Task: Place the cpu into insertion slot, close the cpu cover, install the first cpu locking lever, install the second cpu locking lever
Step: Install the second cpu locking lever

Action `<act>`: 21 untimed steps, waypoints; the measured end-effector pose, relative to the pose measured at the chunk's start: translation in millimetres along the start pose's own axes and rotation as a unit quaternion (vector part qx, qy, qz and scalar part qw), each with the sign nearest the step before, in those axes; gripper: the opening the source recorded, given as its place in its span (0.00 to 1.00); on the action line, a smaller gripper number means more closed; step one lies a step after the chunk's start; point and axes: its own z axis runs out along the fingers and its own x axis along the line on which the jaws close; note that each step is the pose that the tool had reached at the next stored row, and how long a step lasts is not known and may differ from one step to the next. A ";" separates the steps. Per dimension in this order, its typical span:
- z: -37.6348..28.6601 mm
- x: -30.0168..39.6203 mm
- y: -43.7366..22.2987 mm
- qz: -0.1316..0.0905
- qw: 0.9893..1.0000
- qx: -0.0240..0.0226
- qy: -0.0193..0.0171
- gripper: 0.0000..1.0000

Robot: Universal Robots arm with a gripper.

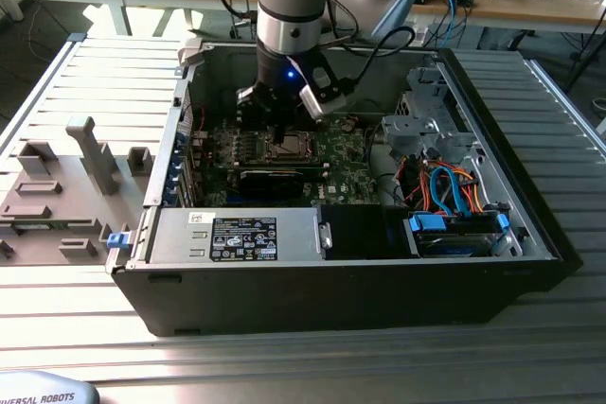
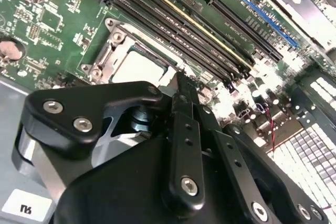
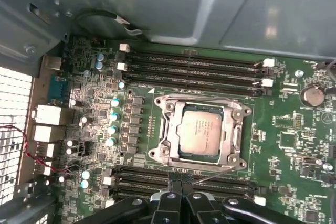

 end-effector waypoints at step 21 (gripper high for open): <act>31.6 15.4 -8.3 0.000 1.000 0.000 0.001 0.11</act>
